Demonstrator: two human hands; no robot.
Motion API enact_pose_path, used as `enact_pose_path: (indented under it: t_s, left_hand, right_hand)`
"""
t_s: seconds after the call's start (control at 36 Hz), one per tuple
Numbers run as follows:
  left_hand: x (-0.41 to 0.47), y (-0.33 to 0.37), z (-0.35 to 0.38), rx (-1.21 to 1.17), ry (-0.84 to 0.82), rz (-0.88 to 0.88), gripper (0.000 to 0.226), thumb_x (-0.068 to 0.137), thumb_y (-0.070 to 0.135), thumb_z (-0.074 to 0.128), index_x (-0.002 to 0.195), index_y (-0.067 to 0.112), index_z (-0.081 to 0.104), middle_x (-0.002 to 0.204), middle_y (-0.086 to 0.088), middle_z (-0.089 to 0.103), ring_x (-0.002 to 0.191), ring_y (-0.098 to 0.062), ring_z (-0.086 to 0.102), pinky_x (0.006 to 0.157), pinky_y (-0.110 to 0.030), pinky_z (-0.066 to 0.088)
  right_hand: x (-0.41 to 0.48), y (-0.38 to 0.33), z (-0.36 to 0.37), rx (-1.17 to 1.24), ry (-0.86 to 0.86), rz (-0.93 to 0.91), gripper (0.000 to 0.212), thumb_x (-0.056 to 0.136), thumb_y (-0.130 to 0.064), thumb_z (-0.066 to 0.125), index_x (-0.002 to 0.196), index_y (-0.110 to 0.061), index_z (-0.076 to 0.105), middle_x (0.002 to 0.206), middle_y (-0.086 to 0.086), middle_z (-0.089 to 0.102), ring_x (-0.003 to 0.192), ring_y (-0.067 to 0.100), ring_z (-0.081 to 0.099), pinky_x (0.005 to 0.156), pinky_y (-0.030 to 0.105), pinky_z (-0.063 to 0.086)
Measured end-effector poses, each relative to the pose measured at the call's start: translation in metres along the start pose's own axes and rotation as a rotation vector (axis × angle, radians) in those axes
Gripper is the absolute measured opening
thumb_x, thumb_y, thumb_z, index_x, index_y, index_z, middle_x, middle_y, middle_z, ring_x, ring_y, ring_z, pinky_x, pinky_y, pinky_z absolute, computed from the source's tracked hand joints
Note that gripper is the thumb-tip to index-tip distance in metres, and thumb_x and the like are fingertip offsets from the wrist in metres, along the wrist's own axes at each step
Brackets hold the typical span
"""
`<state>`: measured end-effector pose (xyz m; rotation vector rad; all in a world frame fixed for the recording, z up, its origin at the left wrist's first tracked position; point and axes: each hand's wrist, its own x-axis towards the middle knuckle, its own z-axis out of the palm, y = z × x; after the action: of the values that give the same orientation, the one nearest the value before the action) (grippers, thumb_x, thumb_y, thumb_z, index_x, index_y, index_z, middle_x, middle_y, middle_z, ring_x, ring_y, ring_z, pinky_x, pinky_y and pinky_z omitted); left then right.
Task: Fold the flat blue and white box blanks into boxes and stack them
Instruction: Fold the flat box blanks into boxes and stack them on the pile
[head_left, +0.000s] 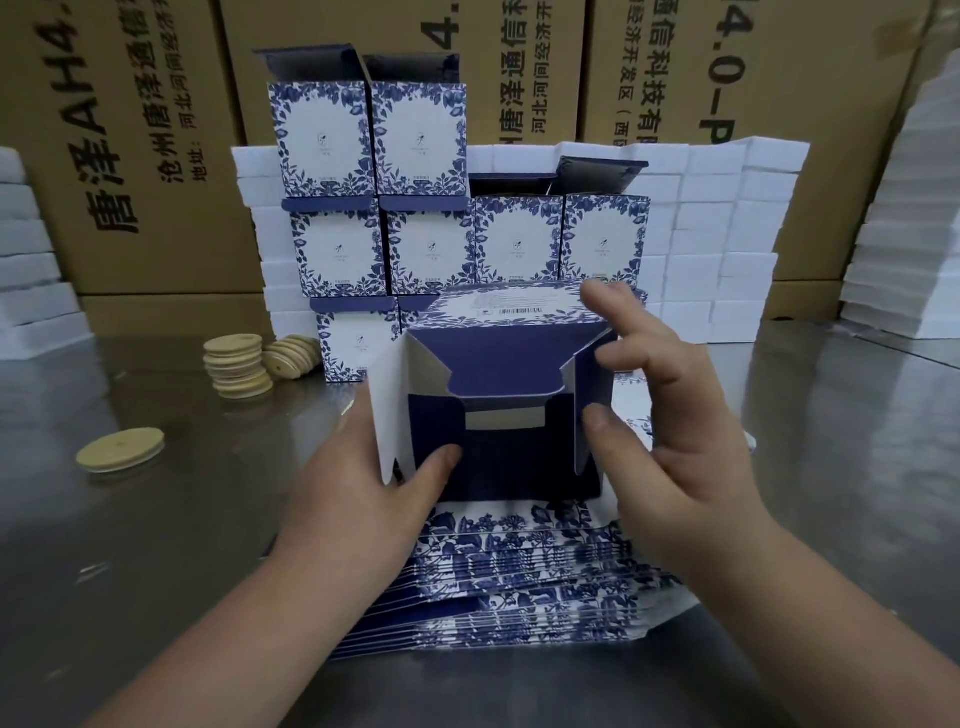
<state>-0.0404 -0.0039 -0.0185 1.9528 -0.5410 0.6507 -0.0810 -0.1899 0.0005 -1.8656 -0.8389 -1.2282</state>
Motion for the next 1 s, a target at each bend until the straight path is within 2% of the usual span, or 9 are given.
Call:
enact_pose_path:
  t_s: [0.14,0.25,0.36,0.47,0.56,0.67,0.78,0.89,1.0]
  left_hand:
    - [0.0005,-0.0022,0.0008,0.010,-0.011,0.008,0.041,0.072,0.045,0.062,0.095,0.070,0.038,0.092,0.047,0.051,0.084,0.022,0.049,0.062,-0.017,0.039]
    - [-0.0004,-0.0075,0.0022,0.067,-0.015,0.012,0.052,0.074,0.045,0.061,0.122,0.046,0.042,0.091,0.031,0.056,0.081,0.024,0.047,0.064,-0.015,0.038]
    - [-0.0015,-0.0059,0.0009,0.146,-0.059,0.059,0.070,0.075,0.051,0.058,0.138,0.045,0.029,0.115,0.017,0.056,0.086,0.000,0.053,0.066,-0.026,0.041]
    - [-0.0004,-0.0002,-0.0045,0.122,-0.140,0.214,0.080,0.067,0.057,0.048,0.129,0.072,0.000,0.119,0.055,0.028,0.105,0.029,0.036,0.080,-0.001,0.034]
    - [-0.0001,-0.0027,-0.0068,-0.002,-0.134,0.276,0.060,0.073,0.052,0.042,0.129,0.060,0.020,0.138,0.038,0.020,0.123,0.029,0.018,0.094,0.007,0.017]
    - [0.0019,-0.0047,-0.0066,-0.155,-0.081,0.298,0.040,0.082,0.050,0.038,0.118,0.066,0.043,0.140,0.032,0.032,0.131,0.010,0.031,0.104,-0.009,0.026]
    - [0.0036,-0.0019,-0.0032,-0.325,-0.012,0.264,0.037,0.079,0.035,0.055,0.110,0.054,0.051,0.118,0.035,0.054,0.109,0.007,0.055,0.088,-0.009,0.042]
    - [0.0064,-0.0039,-0.0043,-0.383,0.064,0.181,0.050,0.075,0.033,0.060,0.114,0.056,0.038,0.113,0.042,0.050,0.093,0.010,0.056,0.076,-0.004,0.041]
    - [0.0077,0.0021,-0.0030,-0.381,-0.011,0.127,0.049,0.081,0.062,0.054,0.119,0.059,0.024,0.103,0.059,0.040,0.097,0.032,0.041,0.073,0.008,0.032]
  right_hand:
    - [0.0011,0.0007,-0.0009,-0.136,-0.093,-0.052,0.027,0.088,-0.006,0.036,0.099,-0.025,0.052,0.132,-0.011,0.043,0.136,0.018,0.033,0.112,0.029,0.026]
    - [0.0018,0.0028,-0.0001,-0.211,-0.049,-0.071,0.029,0.091,-0.006,0.036,0.113,-0.018,0.050,0.128,-0.003,0.046,0.127,0.016,0.040,0.110,0.030,0.030]
    - [0.0014,0.0044,-0.0005,-0.214,-0.031,-0.041,0.037,0.090,-0.007,0.039,0.125,-0.017,0.044,0.131,-0.013,0.042,0.127,0.010,0.040,0.108,0.030,0.033]
    - [0.0004,0.0062,-0.0019,-0.188,-0.016,-0.037,0.041,0.088,-0.006,0.042,0.127,-0.018,0.043,0.132,-0.012,0.040,0.129,0.012,0.040,0.110,0.030,0.032]
    - [0.0004,0.0074,-0.0018,-0.160,-0.010,-0.046,0.041,0.088,-0.005,0.042,0.126,-0.017,0.044,0.132,-0.010,0.044,0.129,0.014,0.042,0.109,0.031,0.033]
    - [0.0000,0.0076,-0.0023,-0.121,0.000,-0.049,0.044,0.087,-0.003,0.043,0.129,-0.017,0.042,0.131,-0.009,0.046,0.130,0.006,0.040,0.109,0.026,0.032]
    - [-0.0005,0.0070,-0.0005,-0.121,0.013,-0.094,0.043,0.086,-0.001,0.046,0.128,-0.013,0.043,0.129,-0.004,0.049,0.128,0.006,0.042,0.107,0.026,0.034]
    - [-0.0014,0.0045,0.0016,-0.092,0.011,-0.116,0.044,0.087,0.000,0.048,0.129,-0.014,0.043,0.128,-0.005,0.047,0.128,0.008,0.044,0.106,0.028,0.035]
    - [-0.0025,-0.0013,0.0042,0.047,-0.020,-0.050,0.055,0.095,-0.023,0.049,0.141,-0.046,0.029,0.138,-0.024,0.041,0.133,0.011,0.041,0.110,0.035,0.034]
